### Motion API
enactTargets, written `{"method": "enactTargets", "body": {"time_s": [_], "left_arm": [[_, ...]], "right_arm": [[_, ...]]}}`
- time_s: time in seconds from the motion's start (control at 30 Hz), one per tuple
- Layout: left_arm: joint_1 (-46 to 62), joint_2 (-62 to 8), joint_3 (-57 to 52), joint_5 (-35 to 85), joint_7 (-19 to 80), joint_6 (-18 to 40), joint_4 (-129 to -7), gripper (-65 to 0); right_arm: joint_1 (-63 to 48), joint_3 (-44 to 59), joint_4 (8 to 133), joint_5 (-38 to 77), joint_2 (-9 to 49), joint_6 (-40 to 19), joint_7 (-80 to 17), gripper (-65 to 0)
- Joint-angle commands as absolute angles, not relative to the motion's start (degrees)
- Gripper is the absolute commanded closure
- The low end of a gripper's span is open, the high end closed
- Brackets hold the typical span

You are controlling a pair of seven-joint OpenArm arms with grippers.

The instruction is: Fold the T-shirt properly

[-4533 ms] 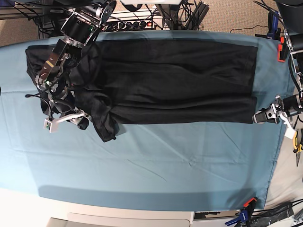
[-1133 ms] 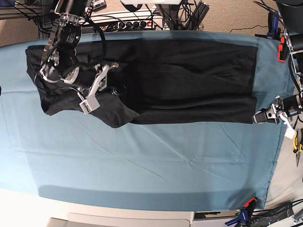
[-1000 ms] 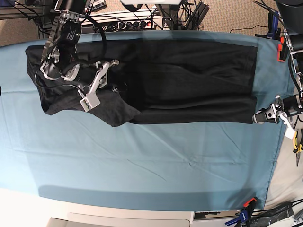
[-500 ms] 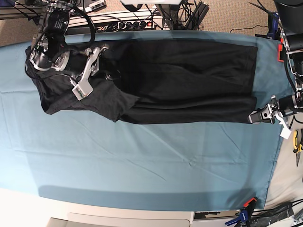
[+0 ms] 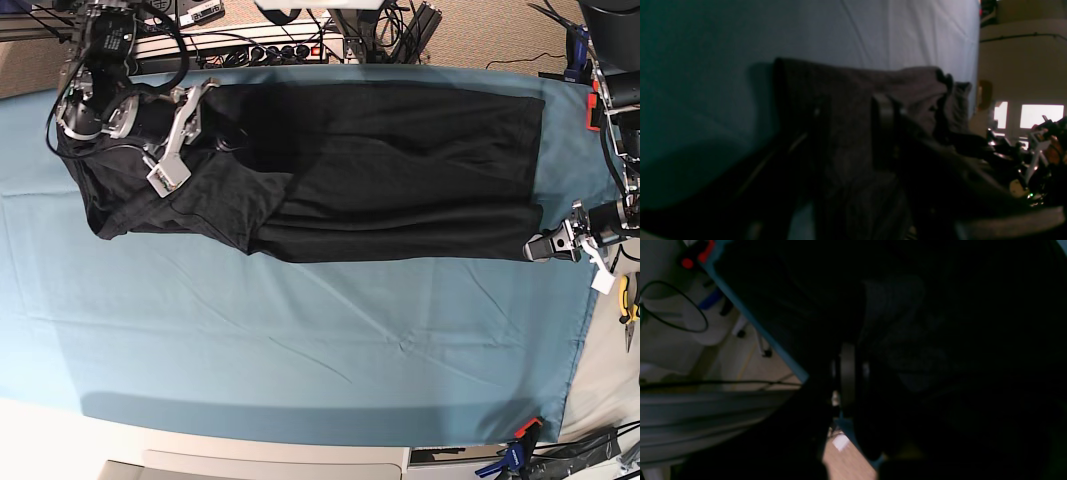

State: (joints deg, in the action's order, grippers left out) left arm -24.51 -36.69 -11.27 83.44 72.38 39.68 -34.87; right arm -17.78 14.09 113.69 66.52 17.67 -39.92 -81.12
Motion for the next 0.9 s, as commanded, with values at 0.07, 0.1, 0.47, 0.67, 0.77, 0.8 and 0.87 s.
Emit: {"method": "enactTargets", "body": {"time_s": [0.07, 0.1, 0.47, 0.67, 0.77, 0.8, 0.87], "left_arm": [[-25.89, -38.09, -11.44, 85.00, 71.96, 40.00, -35.68, -21.0], [-25.87, -38.09, -11.44, 85.00, 71.96, 40.00, -35.68, -21.1], [-25.89, -38.09, -11.44, 85.00, 71.92, 40.00, -35.68, -21.1], [-25.89, -38.09, -11.44, 85.00, 70.13, 40.00, -35.68, -21.1], [-25.89, -38.09, -11.44, 85.00, 69.82, 40.00, -35.68, -21.1], [-25.89, -38.09, -11.44, 85.00, 69.73, 40.00, -35.68, -21.1], [-25.89, -38.09, -11.44, 85.00, 69.76, 40.00, -35.68, -21.1]], "right_arm": [[-17.45, 14.31, 114.80, 68.18, 19.59, -40.00, -80.00, 0.0], [-17.45, 14.31, 114.80, 68.36, 19.77, -40.00, -80.00, 0.0], [-17.78, 14.35, 114.80, 72.60, 19.99, -40.00, -80.00, 0.0], [-17.78, 14.35, 114.80, 72.60, 19.99, -40.00, -80.00, 0.0], [-17.80, 14.35, 114.80, 72.62, 19.99, -40.00, -80.00, -14.0], [-17.80, 14.35, 114.80, 72.64, 19.99, -40.00, -80.00, -20.2], [-17.78, 14.35, 114.80, 72.93, 19.97, -40.00, -80.00, -25.8]]}}
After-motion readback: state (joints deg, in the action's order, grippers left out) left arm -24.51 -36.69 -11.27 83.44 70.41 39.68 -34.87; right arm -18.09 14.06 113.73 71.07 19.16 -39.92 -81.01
